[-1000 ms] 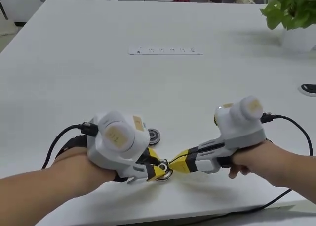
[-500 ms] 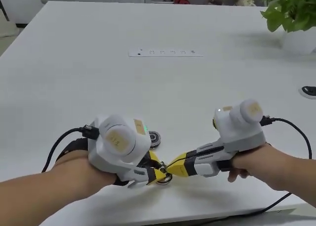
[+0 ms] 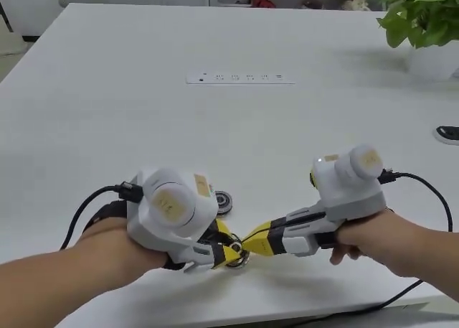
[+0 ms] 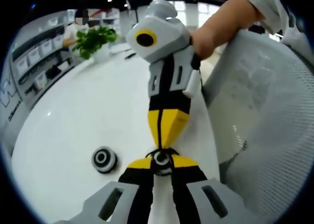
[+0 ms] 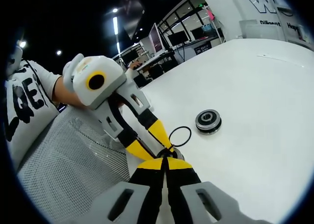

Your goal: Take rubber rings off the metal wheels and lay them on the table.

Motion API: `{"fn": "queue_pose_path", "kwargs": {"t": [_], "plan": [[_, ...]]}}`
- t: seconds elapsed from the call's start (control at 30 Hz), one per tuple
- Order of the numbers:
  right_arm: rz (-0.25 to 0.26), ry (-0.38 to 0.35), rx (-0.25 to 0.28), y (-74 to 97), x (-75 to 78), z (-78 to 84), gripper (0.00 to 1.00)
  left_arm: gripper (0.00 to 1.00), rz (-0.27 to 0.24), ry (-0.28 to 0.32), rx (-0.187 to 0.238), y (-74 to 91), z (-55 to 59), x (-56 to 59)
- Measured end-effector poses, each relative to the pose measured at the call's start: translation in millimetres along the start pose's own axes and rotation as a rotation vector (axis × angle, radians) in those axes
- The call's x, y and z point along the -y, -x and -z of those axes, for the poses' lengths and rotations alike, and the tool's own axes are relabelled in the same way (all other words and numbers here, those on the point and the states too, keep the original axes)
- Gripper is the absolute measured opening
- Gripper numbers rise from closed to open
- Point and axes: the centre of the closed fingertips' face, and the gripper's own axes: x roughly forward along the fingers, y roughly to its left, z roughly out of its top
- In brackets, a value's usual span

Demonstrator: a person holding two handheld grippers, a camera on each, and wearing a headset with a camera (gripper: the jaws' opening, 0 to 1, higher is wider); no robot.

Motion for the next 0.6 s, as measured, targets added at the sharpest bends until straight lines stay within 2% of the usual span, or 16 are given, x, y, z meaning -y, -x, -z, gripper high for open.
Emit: {"fn": "queue_pose_path", "kwargs": {"t": [0.33,0.5,0.6], "plan": [[0.002,-0.006,0.009,2.3,1.3,-1.8,0.0,0.18,0.024,-0.002,0.02,6.2,-5.3,2.8],[0.001,-0.006,0.014,3.7,0.0,-3.9,0.0,0.23,0.033,-0.008,0.032,13.8,-8.5,4.6],[0.001,-0.004,0.014,4.0,-0.3,-4.8,0.0,0.29,0.03,0.01,0.038,18.7,-9.7,3.1]]}}
